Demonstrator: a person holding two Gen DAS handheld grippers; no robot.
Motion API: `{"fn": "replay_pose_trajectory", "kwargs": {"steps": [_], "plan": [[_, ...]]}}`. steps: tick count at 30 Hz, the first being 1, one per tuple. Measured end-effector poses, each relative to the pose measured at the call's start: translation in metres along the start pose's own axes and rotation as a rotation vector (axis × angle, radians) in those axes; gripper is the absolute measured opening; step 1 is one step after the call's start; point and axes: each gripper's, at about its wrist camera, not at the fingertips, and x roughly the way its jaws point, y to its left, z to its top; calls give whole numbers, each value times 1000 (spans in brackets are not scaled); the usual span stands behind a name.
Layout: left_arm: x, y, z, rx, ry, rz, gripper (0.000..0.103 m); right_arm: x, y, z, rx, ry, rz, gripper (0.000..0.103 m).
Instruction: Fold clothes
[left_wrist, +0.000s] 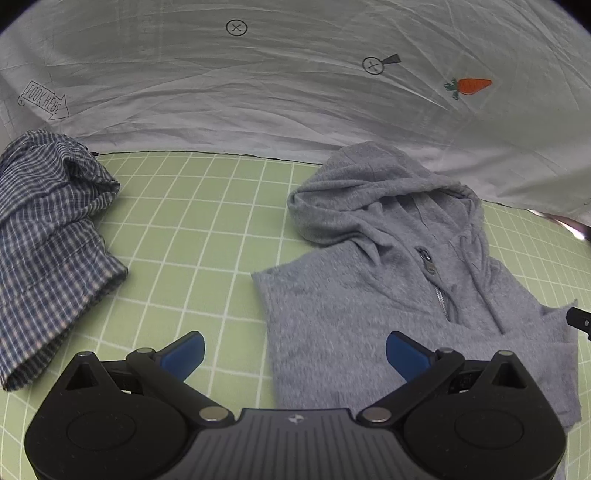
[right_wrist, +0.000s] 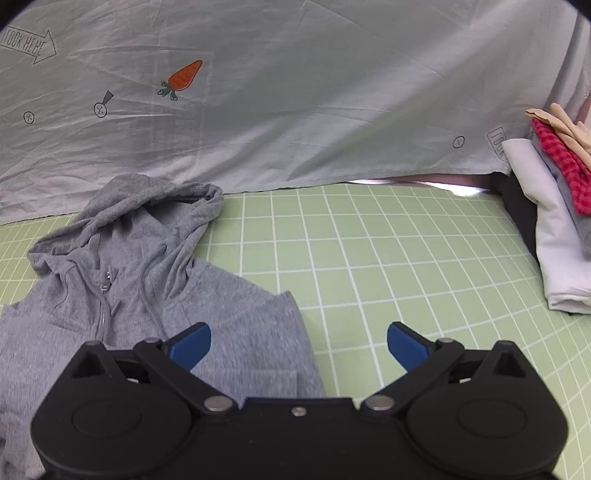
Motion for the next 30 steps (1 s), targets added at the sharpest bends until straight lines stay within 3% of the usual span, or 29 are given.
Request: {"fn": "replay_pose_trajectory", "kwargs": {"steps": [10,16,21,24,27,30], "plan": [[51,8,55,-5,-12,50,103,53,10,41,-10,-4,5,103],[91,9,93,-29,-21,48,103,100,28,73,-29,-4,52,103],[119,-10,107,106,-5,39,103,145,48,98,-53,-2,83,103],[133,-22,105,231,-6,102,103,171,57,108,-51,11,91,103],[141,-19,105,292,-25,248,103,189,69,110,-128,21,45,103],[139,-8,107,286,-42,274,103,197,71,108,-175,17,-3,103]]}}
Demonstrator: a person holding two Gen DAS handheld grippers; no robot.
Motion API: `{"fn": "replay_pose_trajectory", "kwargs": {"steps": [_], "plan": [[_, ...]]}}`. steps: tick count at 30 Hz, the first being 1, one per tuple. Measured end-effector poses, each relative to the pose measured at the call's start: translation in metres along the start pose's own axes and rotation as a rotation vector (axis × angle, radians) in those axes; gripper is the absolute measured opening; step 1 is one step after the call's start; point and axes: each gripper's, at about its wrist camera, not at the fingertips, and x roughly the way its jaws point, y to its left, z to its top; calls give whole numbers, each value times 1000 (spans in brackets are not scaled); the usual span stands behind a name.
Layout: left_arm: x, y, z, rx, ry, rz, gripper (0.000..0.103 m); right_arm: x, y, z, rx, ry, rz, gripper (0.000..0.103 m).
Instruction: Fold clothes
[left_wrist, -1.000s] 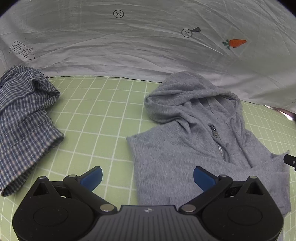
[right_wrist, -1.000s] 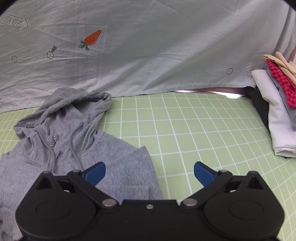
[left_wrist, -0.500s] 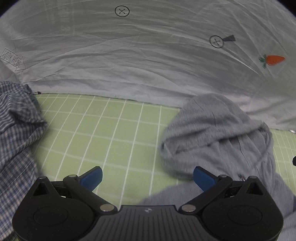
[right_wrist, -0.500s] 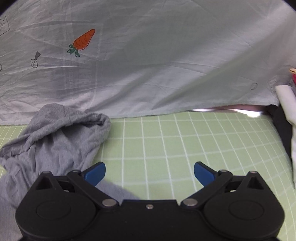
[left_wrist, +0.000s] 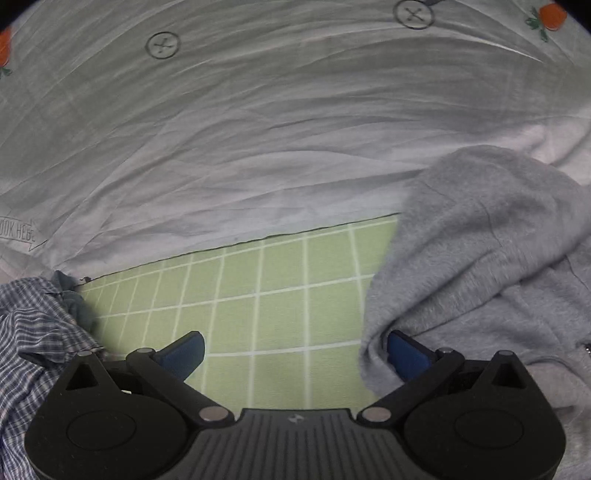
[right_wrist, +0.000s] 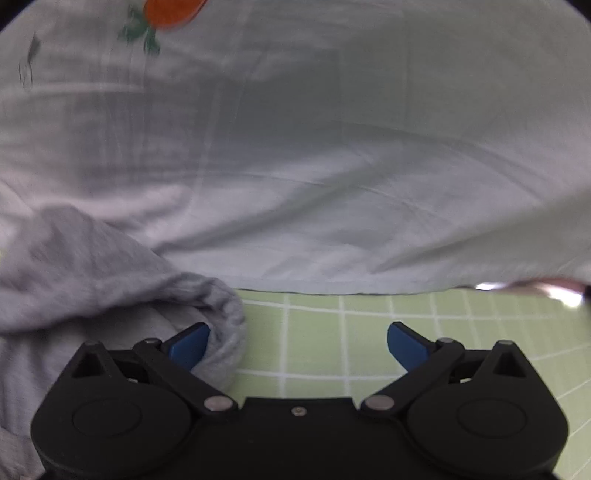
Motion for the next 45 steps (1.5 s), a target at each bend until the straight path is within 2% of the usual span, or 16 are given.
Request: {"fn": "replay_pose_trajectory", "kwargs": {"steps": [6,9,11,13,16,18,22,25,30,36,40,45], "plan": [[-8,11,-1,-53,-30,2,103,-9,-11,-5,42,-19,-66,103],[-14,6,2,-89,-41,-53,103,-22,-7,-4,26,-75,-97,103],[-15,-1,1,-60,-37,-115,103,-29,-6,-2,9,-100,-106,103],[-11,-10,-1,-32,-16,-119,103,-32,-4,1,-10,-110,-110,103],[0,-12,-6,-35,21,-92,103,-31,-4,2,-24,-108,-107,103],[4,-5,-5,-74,32,-98,103,-29,-5,1,-30,-104,-104,103],[10,7,-2,-92,16,13,103,-25,-6,-2,-27,-94,-101,103],[9,14,1,-149,-4,-6,103,-23,-7,-4,-21,-95,-103,103],[-22,27,7,-257,-101,-27,103,-39,-12,-4,16,-128,-122,103],[-75,40,7,-348,-206,-118,103,-97,-39,-13,101,-211,-172,103],[-116,37,-7,-352,-260,-137,103,-146,-54,-37,116,-255,-218,103],[-156,36,-39,-353,-273,-158,103,-205,-65,-76,98,-297,-274,103]]}}
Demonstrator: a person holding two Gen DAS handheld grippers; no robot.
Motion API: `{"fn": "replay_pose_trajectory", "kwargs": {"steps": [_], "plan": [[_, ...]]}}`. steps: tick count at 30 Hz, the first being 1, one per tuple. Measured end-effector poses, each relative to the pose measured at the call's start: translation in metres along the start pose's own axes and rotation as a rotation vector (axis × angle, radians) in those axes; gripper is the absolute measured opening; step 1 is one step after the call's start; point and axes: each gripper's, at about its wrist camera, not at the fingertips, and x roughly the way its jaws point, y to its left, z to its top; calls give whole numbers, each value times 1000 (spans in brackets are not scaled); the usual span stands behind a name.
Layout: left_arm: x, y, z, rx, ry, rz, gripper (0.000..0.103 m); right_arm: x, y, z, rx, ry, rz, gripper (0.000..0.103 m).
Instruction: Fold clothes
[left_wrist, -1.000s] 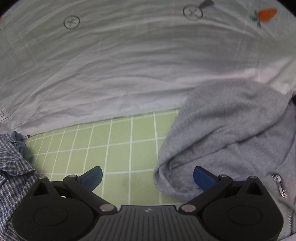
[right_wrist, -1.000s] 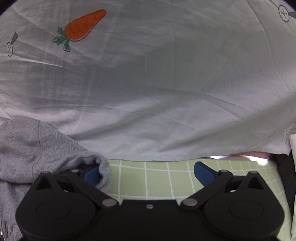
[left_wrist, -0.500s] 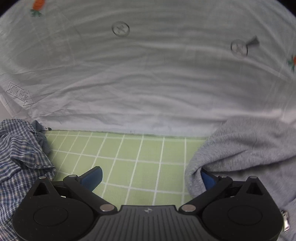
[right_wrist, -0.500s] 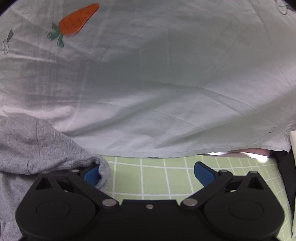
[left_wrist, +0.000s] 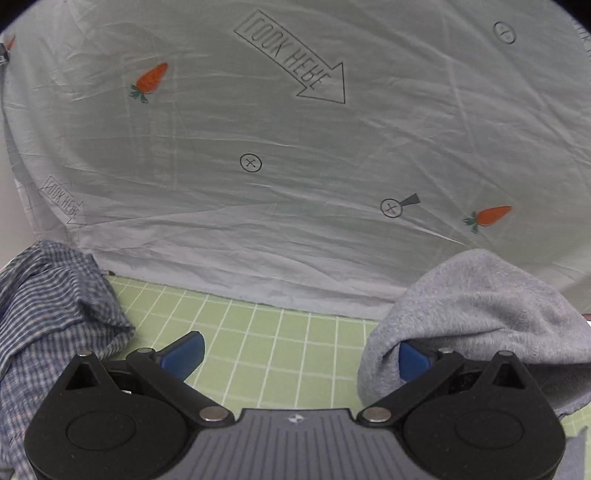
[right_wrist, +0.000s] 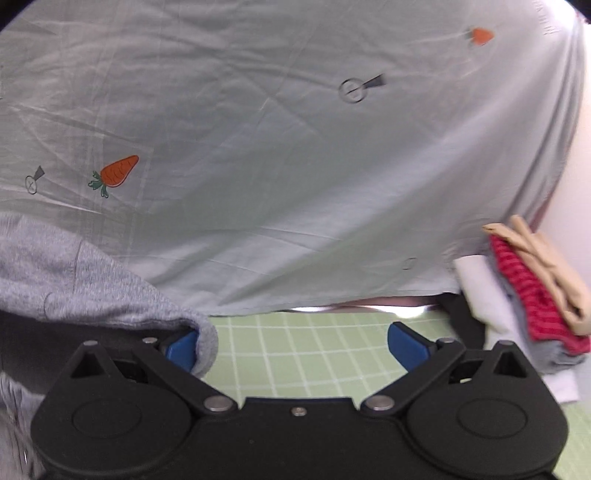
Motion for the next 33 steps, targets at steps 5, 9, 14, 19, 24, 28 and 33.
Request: {"fn": "replay_pose_trajectory", "kwargs": {"steps": [5,9,14,19,24,28,33], "plan": [[-44,5,-28,-17,19,-13,103,-63,-25,-27,-12,-28,-35,103],[-70,10,-53,-42,61,-20,103,-90,-37,-56,4,31,-32,103],[-69,23,-92,-109,207,-15,103,-104,-43,-91,43,138,-8,103],[-69,35,-125,-176,333,-22,103,-99,-38,-114,65,230,22,103],[-74,33,-122,-179,323,-52,103,-98,-39,-115,115,253,47,103],[-86,29,-120,-162,302,-75,103,-106,-41,-113,138,239,67,103],[-109,33,-124,-171,275,-82,103,-126,-47,-115,170,222,97,103]]}}
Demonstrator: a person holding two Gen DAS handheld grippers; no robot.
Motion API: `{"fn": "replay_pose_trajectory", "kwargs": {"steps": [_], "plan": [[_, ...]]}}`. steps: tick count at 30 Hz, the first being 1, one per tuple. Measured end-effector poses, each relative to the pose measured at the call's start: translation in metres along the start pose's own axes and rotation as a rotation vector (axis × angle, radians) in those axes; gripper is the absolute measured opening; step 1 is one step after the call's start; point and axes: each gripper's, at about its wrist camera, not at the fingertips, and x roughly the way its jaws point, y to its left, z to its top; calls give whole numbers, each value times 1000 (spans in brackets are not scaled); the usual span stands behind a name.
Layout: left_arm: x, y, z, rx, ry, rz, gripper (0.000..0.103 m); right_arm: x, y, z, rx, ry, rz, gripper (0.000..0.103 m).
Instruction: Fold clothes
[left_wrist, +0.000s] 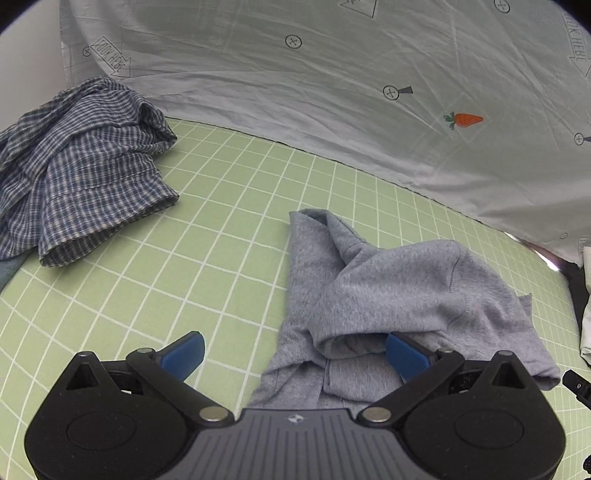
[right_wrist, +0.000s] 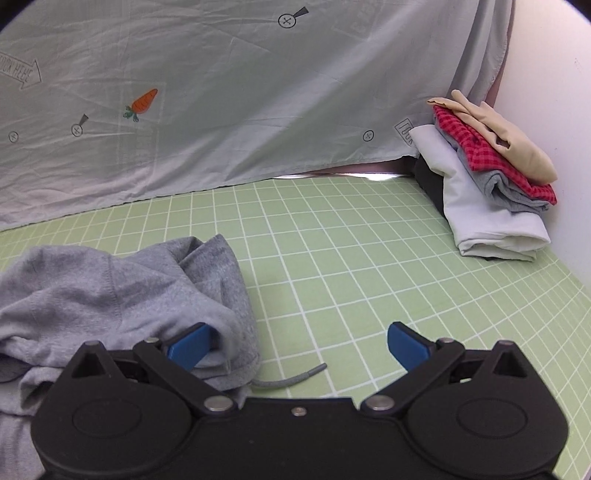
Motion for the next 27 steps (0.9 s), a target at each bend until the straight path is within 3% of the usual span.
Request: {"fn": "replay_pose_trajectory", "kwargs": {"steps": [7,20,27], "plan": [[-27,17,-32,6,4,45,103,-26,-10,-24,13,21,42,103],[-42,36,-132,41,214,96,103,-52,-33,-122,-33,275,88,103],[-44,31,-166,59,290,88,103,-63,-25,-145,-99,336,175,103]]}}
